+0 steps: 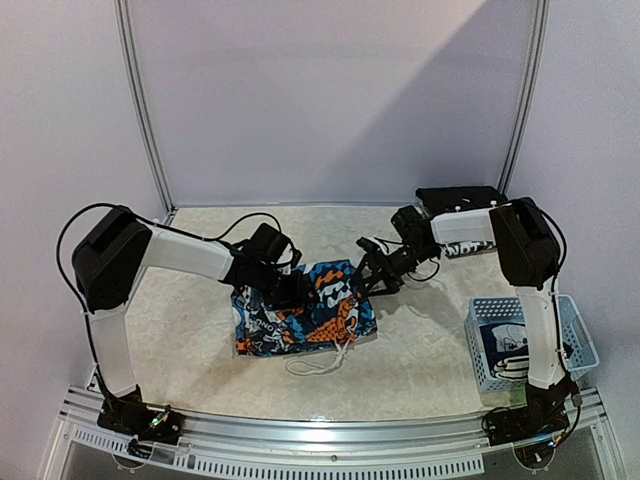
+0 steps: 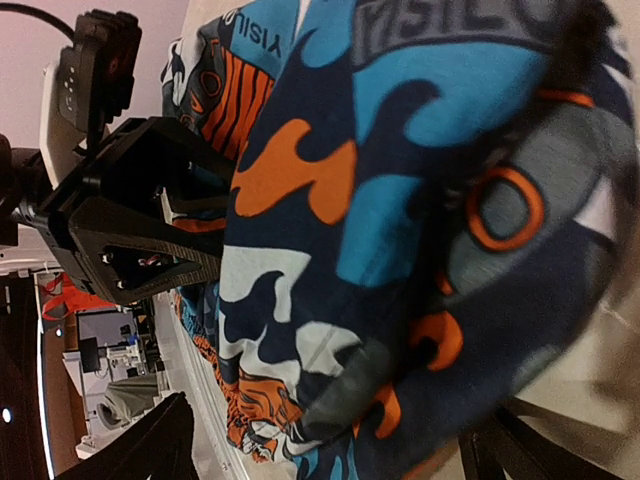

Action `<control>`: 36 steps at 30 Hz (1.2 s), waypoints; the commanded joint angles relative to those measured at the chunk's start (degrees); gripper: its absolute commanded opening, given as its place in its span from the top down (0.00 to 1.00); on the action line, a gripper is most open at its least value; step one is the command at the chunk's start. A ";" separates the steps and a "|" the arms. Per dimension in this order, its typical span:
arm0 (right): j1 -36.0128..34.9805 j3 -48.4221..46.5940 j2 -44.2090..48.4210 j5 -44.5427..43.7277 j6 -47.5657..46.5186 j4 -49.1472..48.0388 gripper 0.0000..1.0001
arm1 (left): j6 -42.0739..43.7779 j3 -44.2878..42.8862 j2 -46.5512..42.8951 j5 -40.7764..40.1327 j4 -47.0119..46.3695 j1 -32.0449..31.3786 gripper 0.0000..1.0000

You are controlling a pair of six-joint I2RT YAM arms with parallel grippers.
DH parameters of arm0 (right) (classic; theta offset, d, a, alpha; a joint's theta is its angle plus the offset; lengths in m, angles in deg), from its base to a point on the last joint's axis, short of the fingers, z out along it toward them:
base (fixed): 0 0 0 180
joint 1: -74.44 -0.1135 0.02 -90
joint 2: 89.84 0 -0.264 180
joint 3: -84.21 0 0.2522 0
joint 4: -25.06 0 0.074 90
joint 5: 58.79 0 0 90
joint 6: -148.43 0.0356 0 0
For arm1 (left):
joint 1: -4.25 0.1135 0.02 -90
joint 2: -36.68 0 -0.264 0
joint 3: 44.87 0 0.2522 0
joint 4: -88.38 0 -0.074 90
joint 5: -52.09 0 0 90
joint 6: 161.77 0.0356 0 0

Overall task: Fold and stack the mixed laundry pile
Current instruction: Pick up the square-folded shorts from the center of the board, then place the square-folded shorts at the corner of the board.

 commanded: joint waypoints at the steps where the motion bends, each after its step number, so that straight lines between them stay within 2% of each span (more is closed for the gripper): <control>1: -3.87 1.08 -5.40 -6.21 2.33 1.60 0.08 | -1.88 -0.50 2.64 1.62 -4.41 -1.38 0.43; 6: -5.51 -0.56 -7.01 -5.08 5.74 -0.47 0.12 | -3.95 0.78 5.12 2.04 -6.34 -1.56 0.49; 8: -5.85 -1.66 -7.55 -4.91 6.39 -1.10 0.15 | -5.40 2.16 5.77 2.09 -9.81 -1.54 0.51; 11: -6.56 -2.72 -7.55 -4.72 7.25 -2.22 0.26 | -6.89 3.23 6.53 3.30 -12.94 -1.60 0.53; 14: -7.44 -4.21 -7.61 -5.46 7.10 -1.63 0.55 | -7.56 3.52 6.68 3.82 -15.02 -1.61 0.54; 17: -7.54 -7.62 -7.79 -9.58 3.51 4.72 0.88 | -7.51 3.49 5.29 3.60 -15.27 -1.52 0.53; 19: -7.14 -9.99 -6.92 -13.57 -0.88 9.29 0.99 | -6.37 3.64 2.60 2.55 -13.59 -1.37 0.48; 22: -5.82 -11.79 -4.07 -18.68 -7.39 14.79 1.00 | -2.29 3.56 -3.52 -0.68 -8.27 -0.89 0.40; 28: -2.16 -17.08 1.04 -25.96 -18.39 25.09 1.00 | 4.90 2.79 -13.53 -7.61 5.35 0.80 0.38; 36: 6.66 -28.10 1.74 -32.34 -21.69 31.77 1.00 | 8.60 3.94 -19.68 -12.72 12.87 1.86 0.37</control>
